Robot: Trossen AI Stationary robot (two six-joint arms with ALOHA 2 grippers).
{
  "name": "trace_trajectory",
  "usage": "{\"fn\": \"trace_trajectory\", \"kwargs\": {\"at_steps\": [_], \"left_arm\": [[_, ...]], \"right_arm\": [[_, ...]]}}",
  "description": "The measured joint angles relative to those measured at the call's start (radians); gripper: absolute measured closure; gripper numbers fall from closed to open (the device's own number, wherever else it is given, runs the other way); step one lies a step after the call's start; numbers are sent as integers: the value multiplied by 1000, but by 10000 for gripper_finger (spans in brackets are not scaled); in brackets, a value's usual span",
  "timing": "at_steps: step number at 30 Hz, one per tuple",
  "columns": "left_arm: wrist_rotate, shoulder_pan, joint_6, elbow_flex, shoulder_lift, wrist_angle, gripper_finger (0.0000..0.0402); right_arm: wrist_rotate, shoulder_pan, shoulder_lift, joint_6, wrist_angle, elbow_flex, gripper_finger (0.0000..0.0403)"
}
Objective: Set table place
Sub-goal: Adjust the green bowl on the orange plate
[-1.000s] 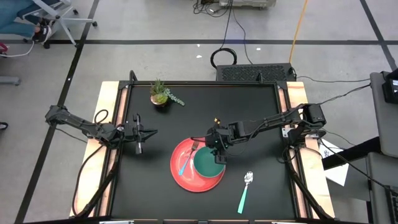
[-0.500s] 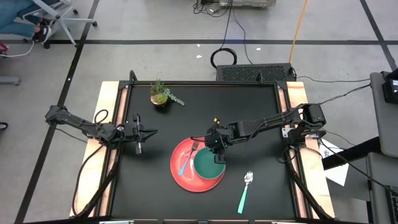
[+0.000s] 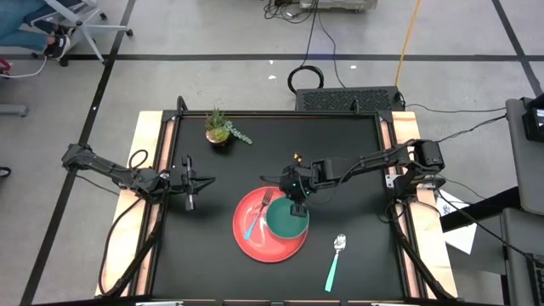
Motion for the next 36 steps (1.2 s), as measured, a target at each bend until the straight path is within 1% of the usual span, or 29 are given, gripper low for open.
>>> {"fn": "trace_trajectory", "kwargs": {"at_steps": [8, 19, 22, 31, 34, 36], "left_arm": [[0, 0, 9, 0, 0, -4, 373], [0, 0, 19, 0, 0, -4, 373], [0, 0, 18, 0, 0, -4, 373], [0, 0, 18, 0, 0, 1, 373], [0, 0, 22, 0, 0, 2, 373], [0, 0, 22, 0, 0, 3, 373]], "right_arm": [[-4, -3, 0, 0, 9, 1, 401], [-10, 25, 0, 2, 19, 50, 402], [-30, 24, 0, 3, 19, 50, 402], [-31, 22, 0, 0, 63, 51, 402], [-31, 22, 27, -5, 83, 72, 402], [-31, 22, 56, -17, 56, 98, 402]]}}
